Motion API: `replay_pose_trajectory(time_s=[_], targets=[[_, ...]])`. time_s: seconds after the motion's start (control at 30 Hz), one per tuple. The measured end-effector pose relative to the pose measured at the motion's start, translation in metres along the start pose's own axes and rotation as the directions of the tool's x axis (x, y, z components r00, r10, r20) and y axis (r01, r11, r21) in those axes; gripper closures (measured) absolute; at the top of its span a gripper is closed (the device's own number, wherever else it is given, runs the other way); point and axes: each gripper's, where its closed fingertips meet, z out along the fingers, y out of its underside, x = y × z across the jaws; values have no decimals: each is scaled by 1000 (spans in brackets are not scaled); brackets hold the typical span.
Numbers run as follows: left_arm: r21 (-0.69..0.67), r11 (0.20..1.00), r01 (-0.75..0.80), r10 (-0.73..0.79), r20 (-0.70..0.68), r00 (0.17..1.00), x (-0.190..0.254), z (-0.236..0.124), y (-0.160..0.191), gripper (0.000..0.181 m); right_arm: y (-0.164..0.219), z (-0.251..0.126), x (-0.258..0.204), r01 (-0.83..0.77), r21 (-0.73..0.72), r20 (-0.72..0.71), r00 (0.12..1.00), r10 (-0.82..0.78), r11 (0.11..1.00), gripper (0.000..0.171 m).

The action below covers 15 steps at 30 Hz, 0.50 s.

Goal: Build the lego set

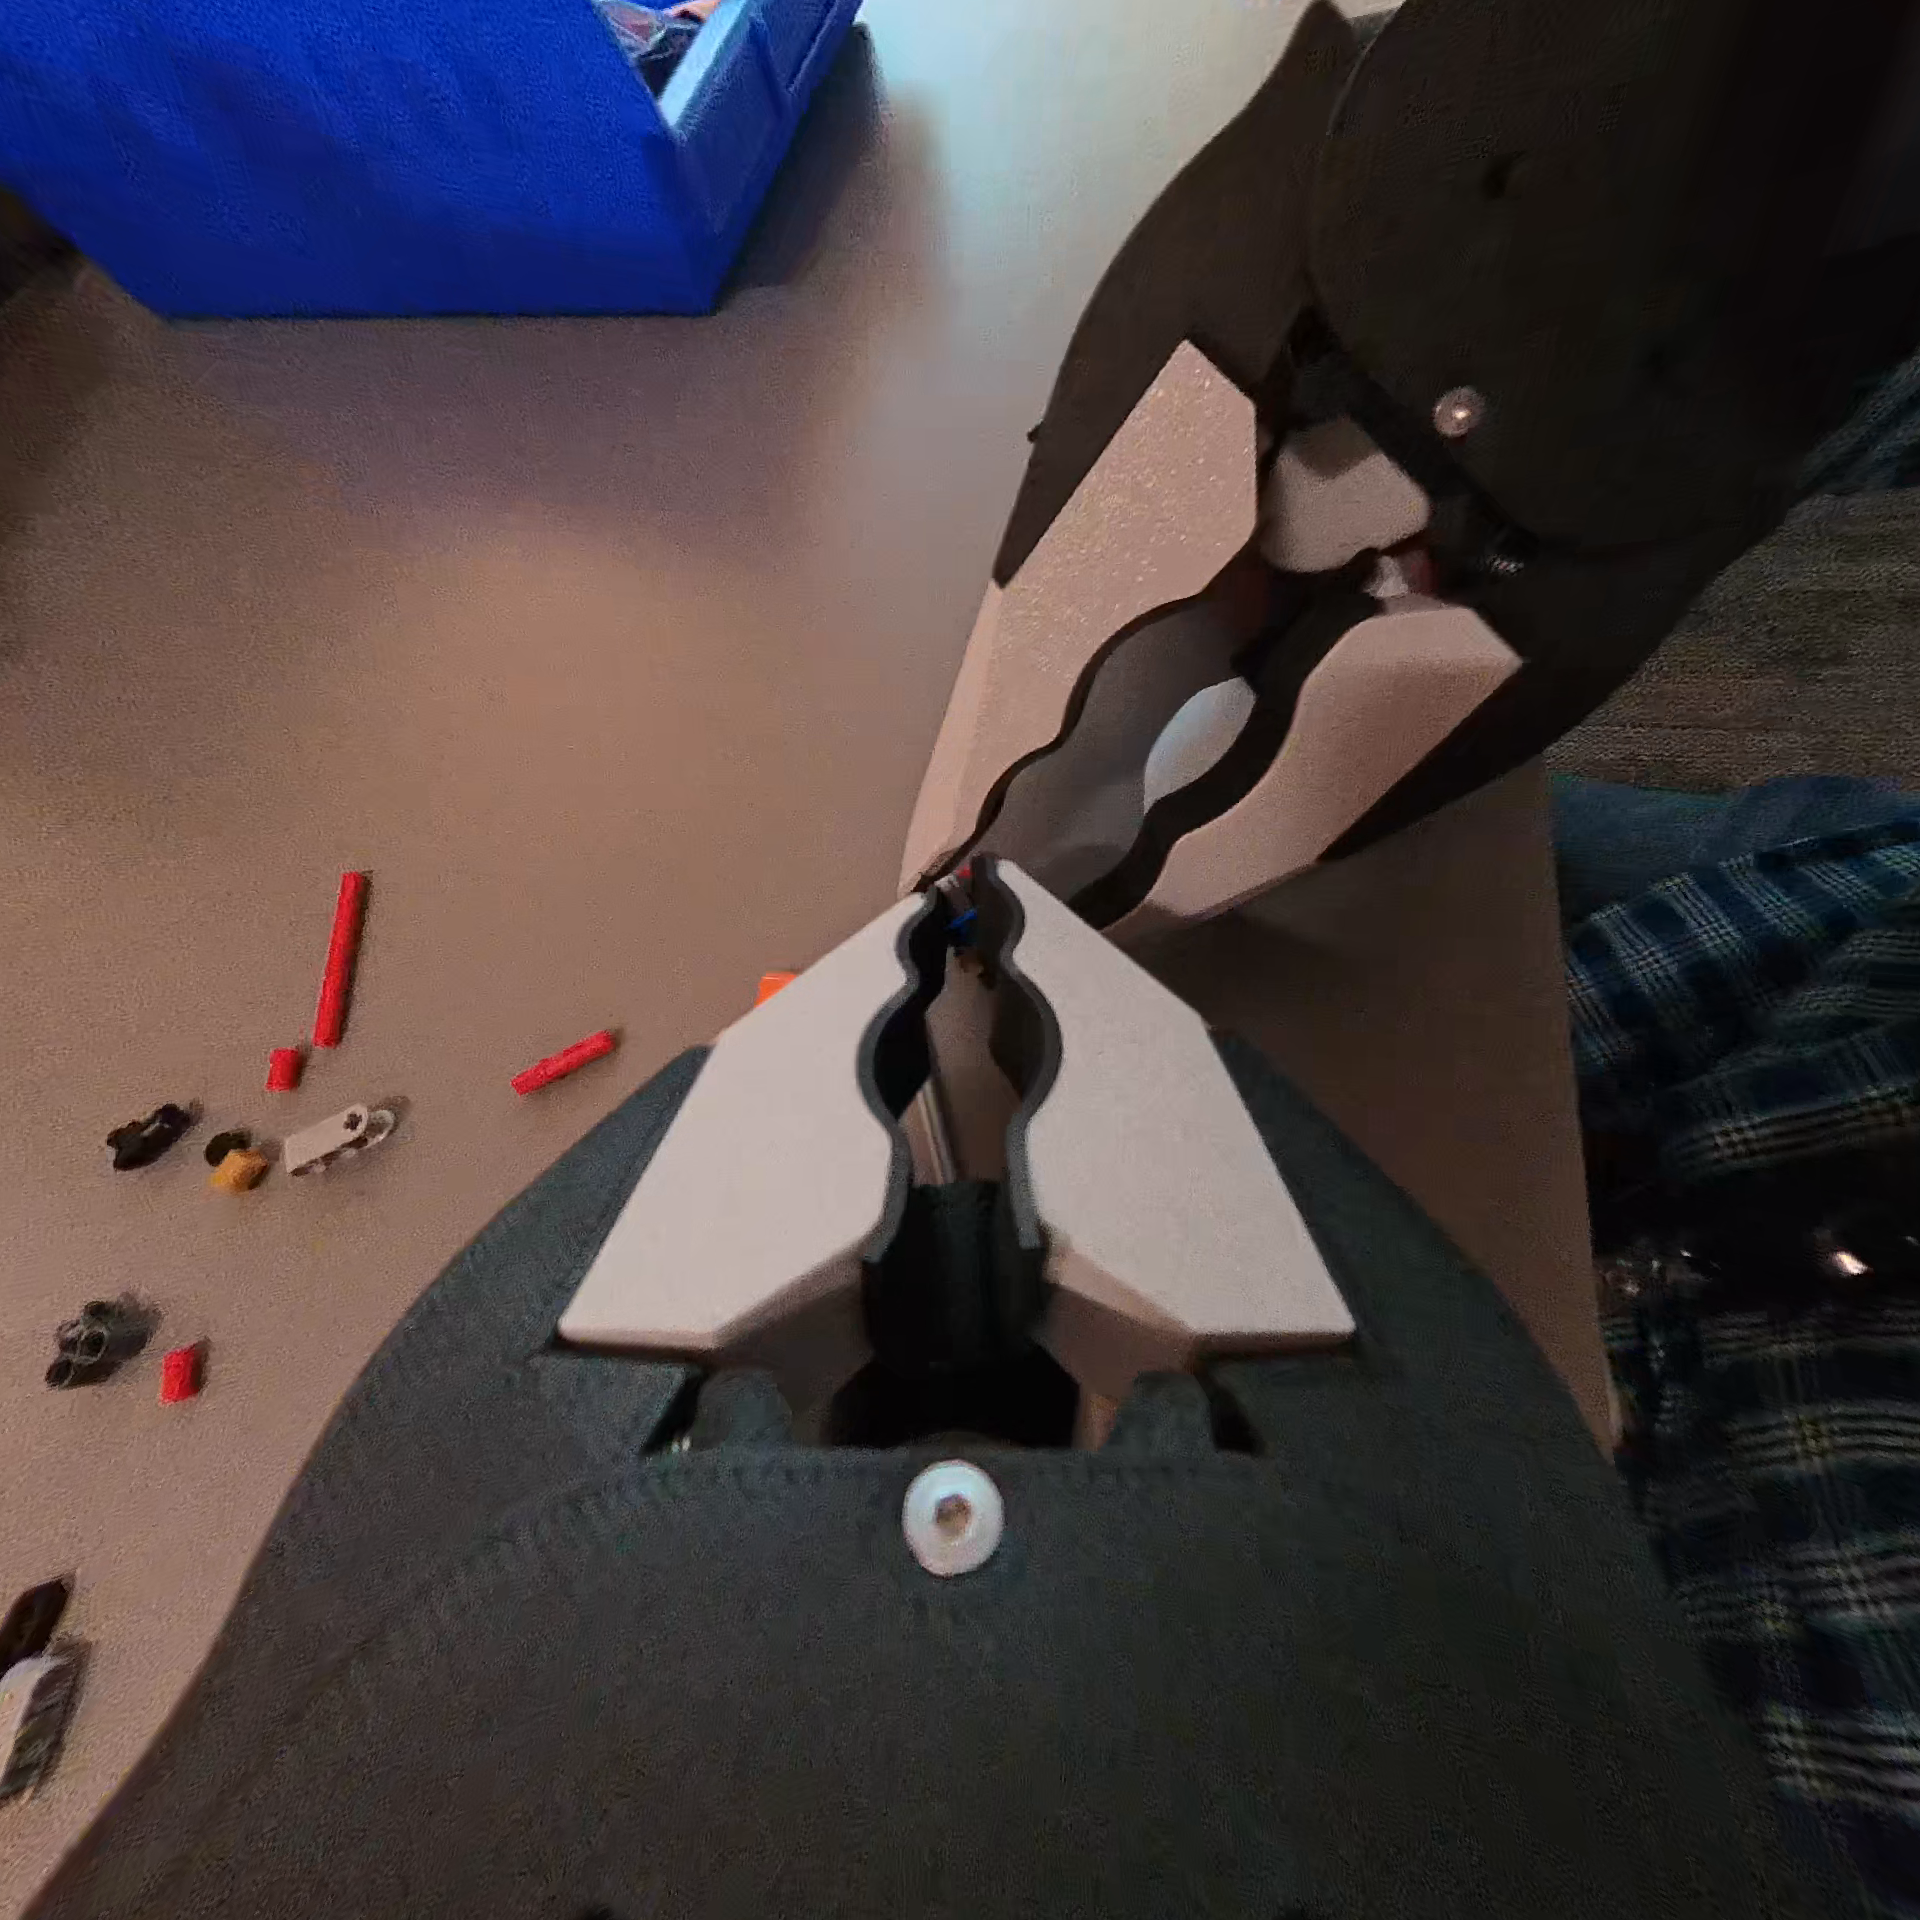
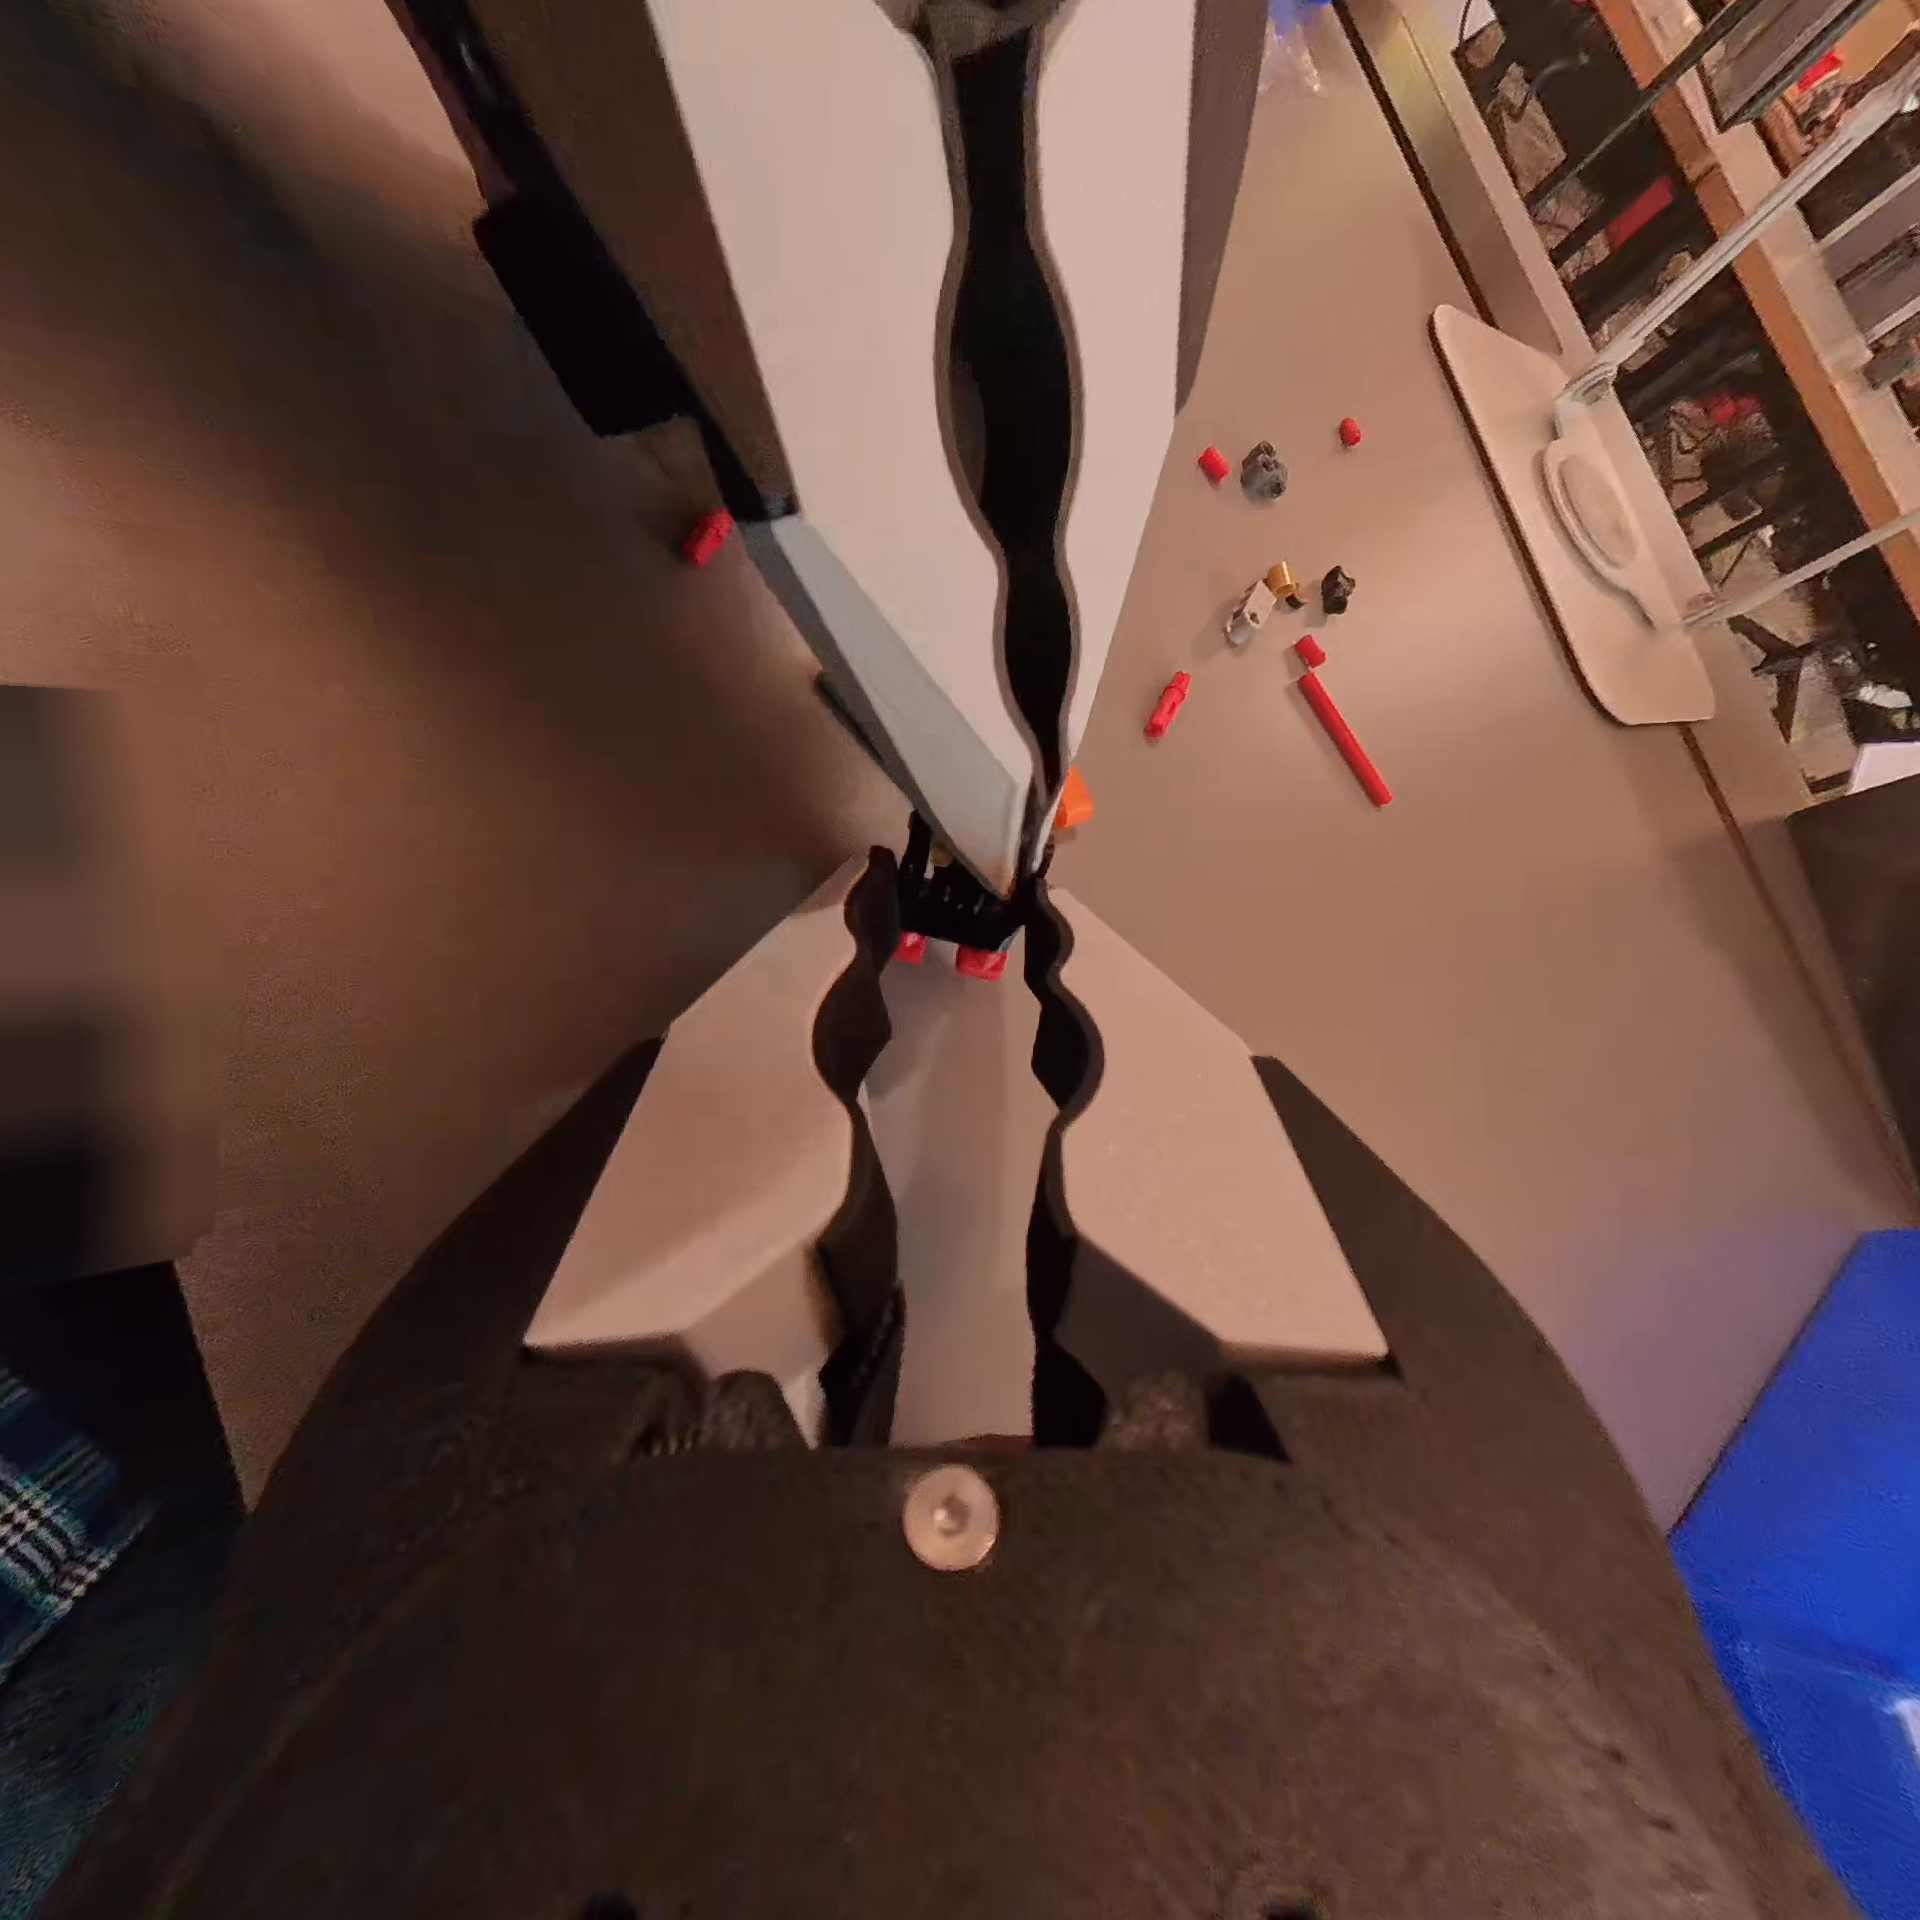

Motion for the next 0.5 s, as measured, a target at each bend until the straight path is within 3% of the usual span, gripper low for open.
replay_pose_trajectory(time_s=[0.03,0.33,0.5], targets=[[4,1000,9,-9,-11,1000,-1,1,0,178,0,0,1,-5,-3,-2,1000,5,1000,150],[8,999,54,-53,-63,997,-11,-10,8,169,-3,-1,3,-62,26,42,997,60,998,149],[-47,990,-136,135,-23,991,-16,-21,18,157,-4,-3,1,-149,37,158,977,141,988,149]])
